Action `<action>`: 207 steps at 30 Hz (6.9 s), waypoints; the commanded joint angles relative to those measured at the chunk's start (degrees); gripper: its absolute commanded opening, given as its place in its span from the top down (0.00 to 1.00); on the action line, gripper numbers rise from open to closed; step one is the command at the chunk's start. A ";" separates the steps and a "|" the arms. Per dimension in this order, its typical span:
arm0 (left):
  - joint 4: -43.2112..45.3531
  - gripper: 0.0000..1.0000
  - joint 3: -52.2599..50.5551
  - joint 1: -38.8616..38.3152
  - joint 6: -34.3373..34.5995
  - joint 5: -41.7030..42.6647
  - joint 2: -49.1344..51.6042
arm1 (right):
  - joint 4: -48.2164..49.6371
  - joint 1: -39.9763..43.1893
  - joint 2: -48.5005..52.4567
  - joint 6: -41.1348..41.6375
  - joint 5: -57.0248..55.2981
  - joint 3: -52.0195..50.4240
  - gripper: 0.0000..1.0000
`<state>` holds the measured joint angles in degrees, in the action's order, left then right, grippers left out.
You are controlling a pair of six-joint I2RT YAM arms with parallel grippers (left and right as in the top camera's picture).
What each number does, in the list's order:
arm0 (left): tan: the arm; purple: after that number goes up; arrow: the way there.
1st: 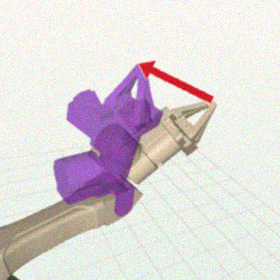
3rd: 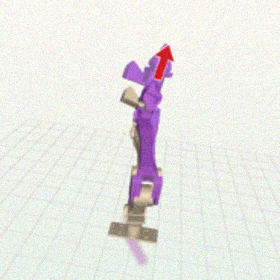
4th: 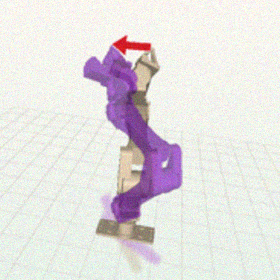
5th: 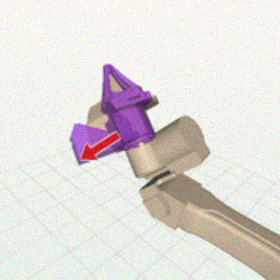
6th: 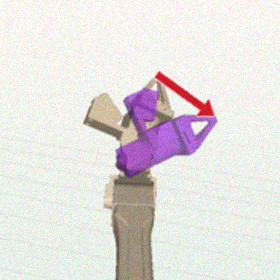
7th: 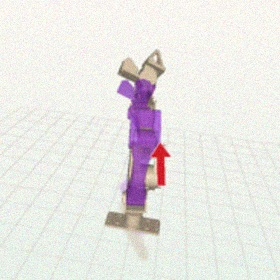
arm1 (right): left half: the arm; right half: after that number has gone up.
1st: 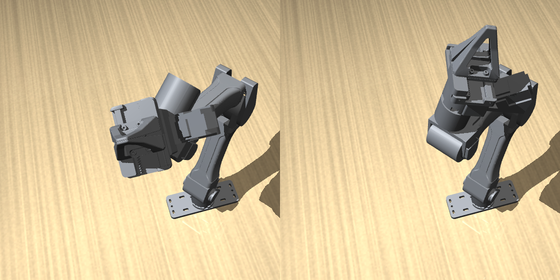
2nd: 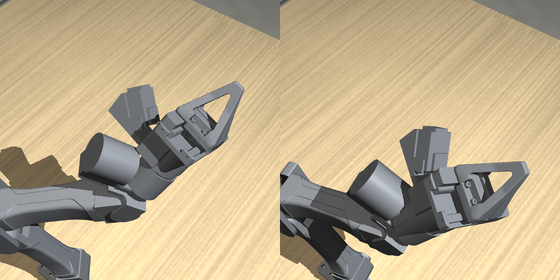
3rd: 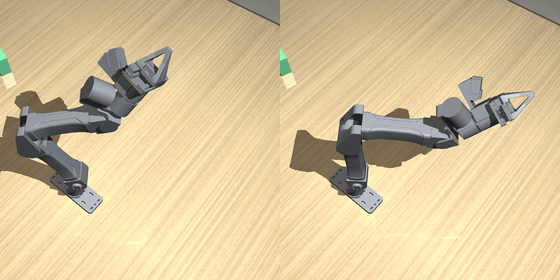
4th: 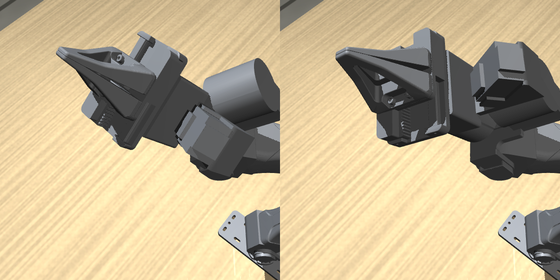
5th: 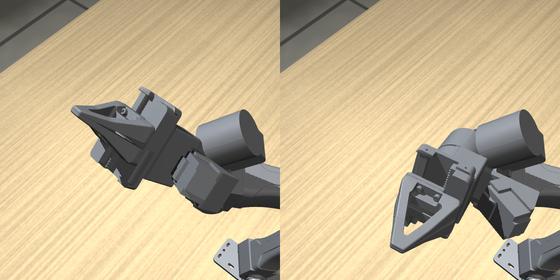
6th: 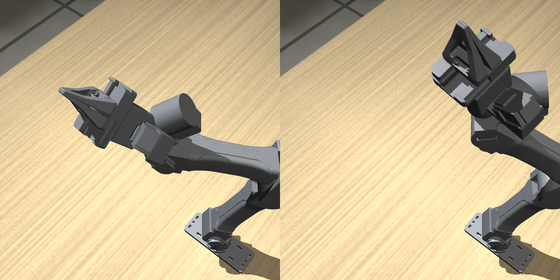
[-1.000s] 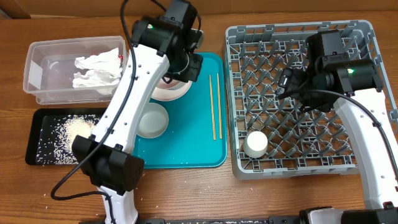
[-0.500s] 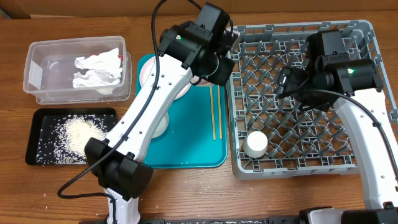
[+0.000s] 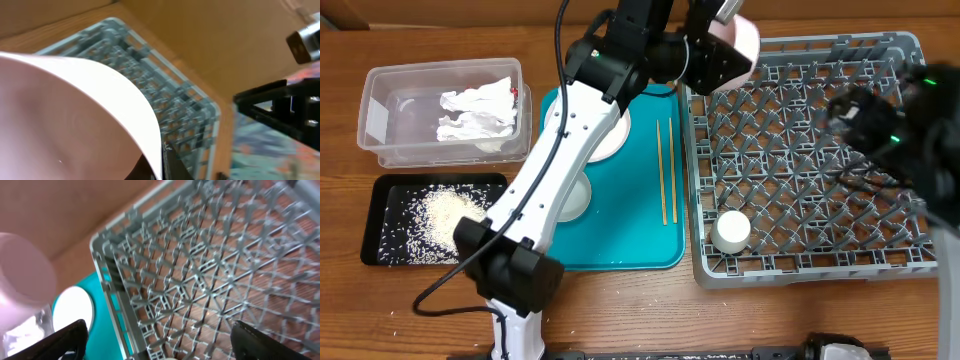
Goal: Sort waste into correct bins and load items into the dishwasher
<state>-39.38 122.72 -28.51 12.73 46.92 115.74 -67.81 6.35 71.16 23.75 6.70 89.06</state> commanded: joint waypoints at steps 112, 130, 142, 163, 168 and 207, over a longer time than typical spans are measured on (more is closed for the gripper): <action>57.35 0.00 -0.94 10.84 67.84 43.67 22.88 | -3.78 1.38 1.05 -1.75 0.90 1.27 0.07; 102.40 0.00 8.61 27.19 106.62 43.74 21.46 | 6.14 -9.27 5.77 -2.67 14.03 1.22 0.09; 94.84 0.03 13.90 33.46 103.36 42.58 21.03 | 23.69 -36.87 22.56 4.85 13.94 1.22 0.10; 22.95 0.11 42.23 40.65 43.19 13.31 21.00 | 28.55 -50.47 41.97 6.56 9.84 1.22 0.20; -6.51 0.10 49.70 40.26 18.93 0.11 21.00 | 29.86 -51.08 45.77 7.02 9.86 1.22 0.21; -55.32 0.00 52.52 33.27 -6.73 -51.36 21.03 | 17.07 -49.33 43.39 8.83 -10.99 15.54 0.96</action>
<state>-94.74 173.84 5.21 5.98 -4.95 138.21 -47.44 -44.25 122.52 34.22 9.74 97.89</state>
